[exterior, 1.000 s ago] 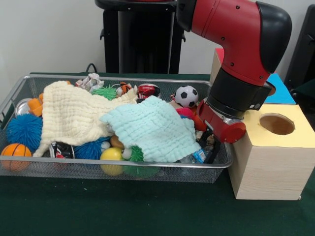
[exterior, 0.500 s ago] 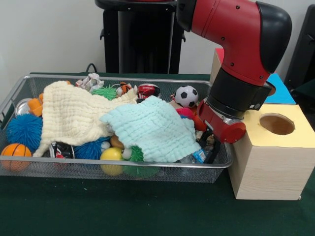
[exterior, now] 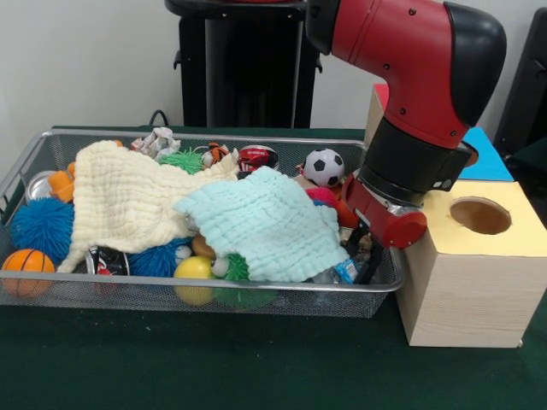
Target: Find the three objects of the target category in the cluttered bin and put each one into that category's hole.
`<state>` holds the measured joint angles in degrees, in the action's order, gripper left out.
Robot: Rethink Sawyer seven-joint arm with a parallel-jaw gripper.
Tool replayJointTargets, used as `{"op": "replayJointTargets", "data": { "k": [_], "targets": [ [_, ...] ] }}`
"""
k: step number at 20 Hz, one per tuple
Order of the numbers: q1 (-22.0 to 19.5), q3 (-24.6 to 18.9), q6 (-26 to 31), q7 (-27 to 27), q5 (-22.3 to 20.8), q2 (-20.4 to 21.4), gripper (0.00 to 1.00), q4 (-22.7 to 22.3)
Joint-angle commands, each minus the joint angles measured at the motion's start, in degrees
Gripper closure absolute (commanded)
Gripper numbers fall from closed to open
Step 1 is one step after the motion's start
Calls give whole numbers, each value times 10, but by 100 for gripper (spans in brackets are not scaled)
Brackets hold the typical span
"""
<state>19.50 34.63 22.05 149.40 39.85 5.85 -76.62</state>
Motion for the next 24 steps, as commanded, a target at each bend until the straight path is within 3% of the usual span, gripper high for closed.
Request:
{"op": "replayJointTargets", "data": {
  "k": [1, 24],
  "targets": [
    [-43, -99, 17, 79, 6, -3, 100, -36],
    [-65, -91, 102, 17, -51, 148, 100, -123]
  ]
}}
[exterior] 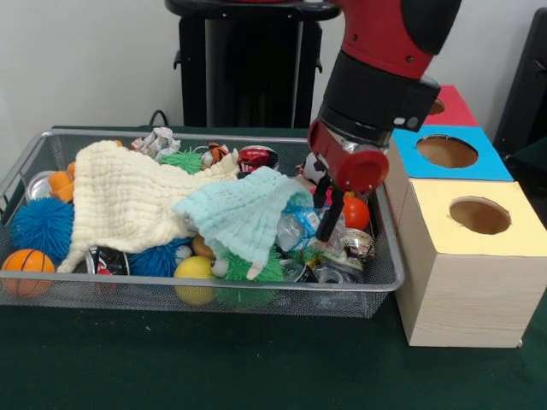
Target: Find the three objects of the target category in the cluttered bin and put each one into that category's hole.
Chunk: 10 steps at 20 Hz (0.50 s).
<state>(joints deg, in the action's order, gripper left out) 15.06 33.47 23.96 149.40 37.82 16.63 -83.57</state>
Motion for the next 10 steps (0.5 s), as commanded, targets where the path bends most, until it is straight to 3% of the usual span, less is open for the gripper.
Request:
{"op": "replayJointTargets", "data": {
  "k": [1, 10],
  "targets": [
    [-19, -80, 87, 19, -33, 43, 100, -54],
    [-16, -81, 112, 32, -51, 64, 100, -56]
  ]
}}
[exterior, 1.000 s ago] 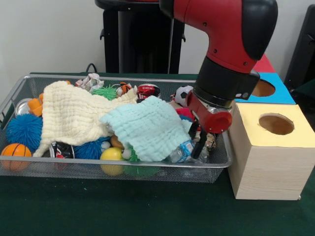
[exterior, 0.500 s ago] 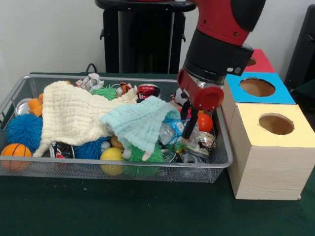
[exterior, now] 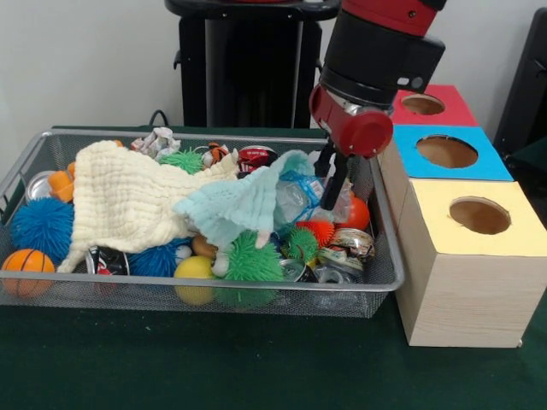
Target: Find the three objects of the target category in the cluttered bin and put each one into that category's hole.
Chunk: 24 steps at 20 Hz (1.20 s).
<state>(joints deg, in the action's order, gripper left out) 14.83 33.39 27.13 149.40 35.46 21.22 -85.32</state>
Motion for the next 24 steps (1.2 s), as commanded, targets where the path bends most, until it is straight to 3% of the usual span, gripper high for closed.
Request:
{"op": "replayJointTargets", "data": {
  "k": [1, 12, 24],
  "targets": [
    [-14, -80, 84, 33, -29, 20, 100, -38],
    [-18, -77, 115, 33, -33, 35, 100, -33],
    [-14, -90, 101, 18, -40, 59, 100, -67]
  ]
}}
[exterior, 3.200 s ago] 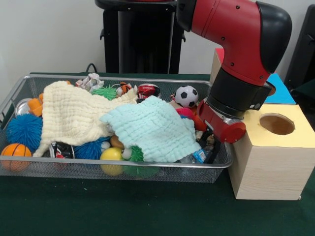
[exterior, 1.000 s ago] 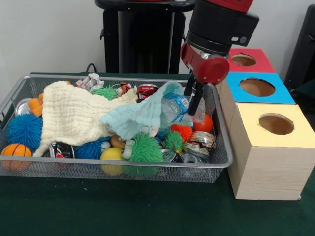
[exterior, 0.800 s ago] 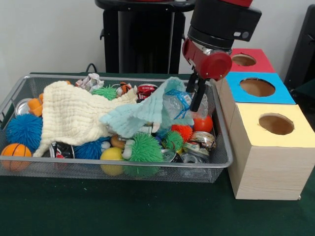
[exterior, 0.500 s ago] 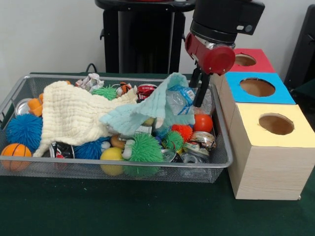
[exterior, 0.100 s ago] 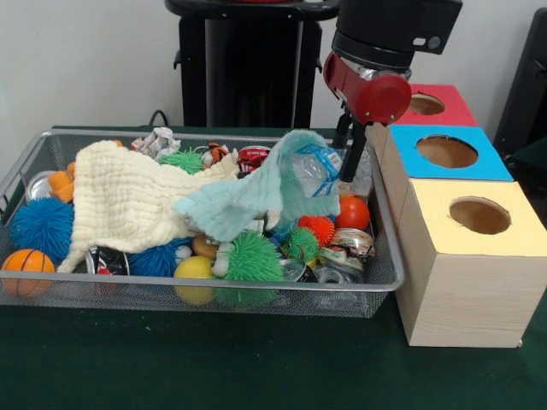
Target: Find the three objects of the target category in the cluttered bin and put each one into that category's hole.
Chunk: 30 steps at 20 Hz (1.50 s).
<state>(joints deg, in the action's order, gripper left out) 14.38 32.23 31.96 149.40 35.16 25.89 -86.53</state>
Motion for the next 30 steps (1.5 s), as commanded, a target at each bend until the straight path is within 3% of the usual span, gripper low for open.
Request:
{"op": "replayJointTargets", "data": {
  "k": [1, 21, 30],
  "targets": [
    [-8, -78, 55, 18, -37, 15, 100, -57],
    [-20, -98, 76, -6, -41, 67, 100, -96],
    [-46, -81, 134, -46, -95, 132, 100, -126]
  ]
}}
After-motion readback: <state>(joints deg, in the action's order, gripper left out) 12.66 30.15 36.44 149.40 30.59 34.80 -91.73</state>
